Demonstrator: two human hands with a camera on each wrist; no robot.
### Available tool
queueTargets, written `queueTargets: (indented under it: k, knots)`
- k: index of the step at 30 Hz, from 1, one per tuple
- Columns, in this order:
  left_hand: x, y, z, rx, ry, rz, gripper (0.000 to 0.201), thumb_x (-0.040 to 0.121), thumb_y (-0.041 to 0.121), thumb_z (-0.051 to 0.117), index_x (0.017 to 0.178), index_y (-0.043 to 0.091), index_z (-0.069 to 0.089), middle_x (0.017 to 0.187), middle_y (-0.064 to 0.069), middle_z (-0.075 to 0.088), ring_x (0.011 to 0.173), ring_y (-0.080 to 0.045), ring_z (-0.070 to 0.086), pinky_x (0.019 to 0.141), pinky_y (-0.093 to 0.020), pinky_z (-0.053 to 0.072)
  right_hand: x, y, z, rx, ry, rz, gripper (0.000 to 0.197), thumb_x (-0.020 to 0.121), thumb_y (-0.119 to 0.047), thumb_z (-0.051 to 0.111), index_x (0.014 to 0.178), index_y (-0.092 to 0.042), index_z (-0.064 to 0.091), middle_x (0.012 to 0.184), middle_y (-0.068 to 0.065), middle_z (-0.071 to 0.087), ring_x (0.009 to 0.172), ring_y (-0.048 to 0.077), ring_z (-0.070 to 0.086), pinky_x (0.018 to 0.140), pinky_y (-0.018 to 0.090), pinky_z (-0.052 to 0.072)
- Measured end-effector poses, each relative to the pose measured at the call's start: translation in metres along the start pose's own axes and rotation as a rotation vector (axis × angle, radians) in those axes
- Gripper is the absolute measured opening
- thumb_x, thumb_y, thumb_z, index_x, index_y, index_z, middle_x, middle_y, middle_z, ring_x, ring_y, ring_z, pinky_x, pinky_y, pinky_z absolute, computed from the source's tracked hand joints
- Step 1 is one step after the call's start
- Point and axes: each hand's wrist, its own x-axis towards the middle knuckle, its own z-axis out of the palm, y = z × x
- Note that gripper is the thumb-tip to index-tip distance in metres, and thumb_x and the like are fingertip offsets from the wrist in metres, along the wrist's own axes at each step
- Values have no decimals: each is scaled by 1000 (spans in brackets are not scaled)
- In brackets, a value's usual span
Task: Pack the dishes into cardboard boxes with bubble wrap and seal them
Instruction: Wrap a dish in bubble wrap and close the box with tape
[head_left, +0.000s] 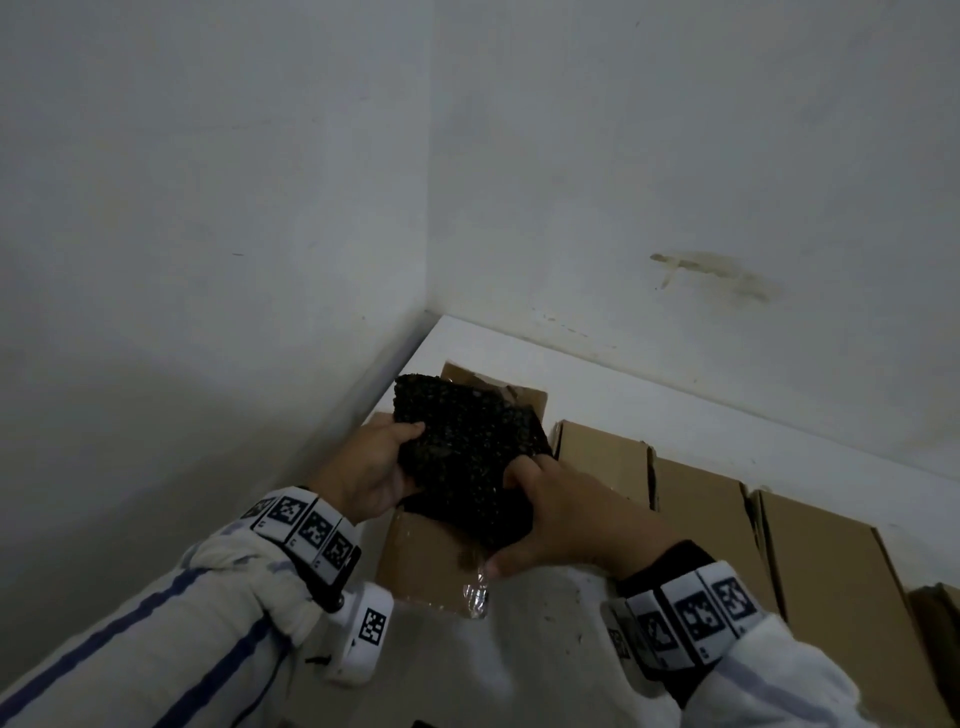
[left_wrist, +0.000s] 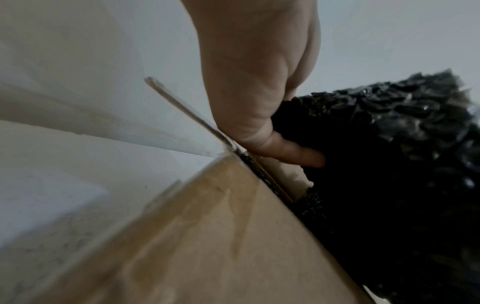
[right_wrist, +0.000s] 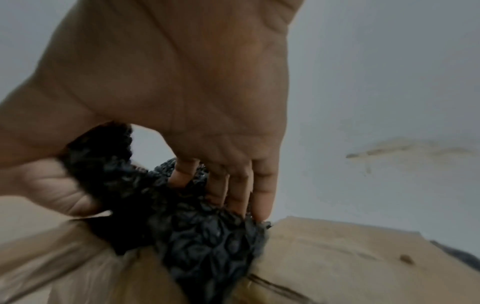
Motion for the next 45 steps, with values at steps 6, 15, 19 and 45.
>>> queueTargets:
  k: [6, 15, 19, 45]
  knots:
    - [0, -1, -2, 23, -57, -9, 22, 98, 8, 40, 102, 9, 62, 108, -14, 65, 96, -28, 63, 64, -37, 61, 14, -4, 6, 85, 421, 74, 19, 88, -6, 47, 104, -14, 40, 75, 2, 50, 69, 28, 56, 49, 32, 37]
    - [10, -7, 2, 348, 99, 168, 12, 98, 6, 45, 100, 13, 55, 112, -12, 62, 106, -28, 60, 81, -43, 54, 14, 7, -4, 1540, 37, 136, 26, 70, 3, 57, 81, -17, 43, 94, 8, 50, 89, 22, 55, 74, 39, 53]
    - [13, -5, -4, 780, 129, 299, 17, 96, 17, 51, 112, 16, 44, 118, -10, 56, 109, -25, 55, 92, -42, 48, 9, 13, -5, 1549, -27, 177, 24, 81, -37, 64, 80, -15, 54, 84, 1, 61, 78, 16, 61, 62, 29, 53]
    - [9, 9, 7, 2207, -349, 276, 71, 81, 39, 62, 144, 27, 33, 155, -8, 12, 144, -25, 9, 117, -40, 3, 47, -9, 4, -437, 51, 122, 39, 94, -40, 45, 120, -13, 58, 129, 10, 42, 122, 28, 36, 106, 40, 26]
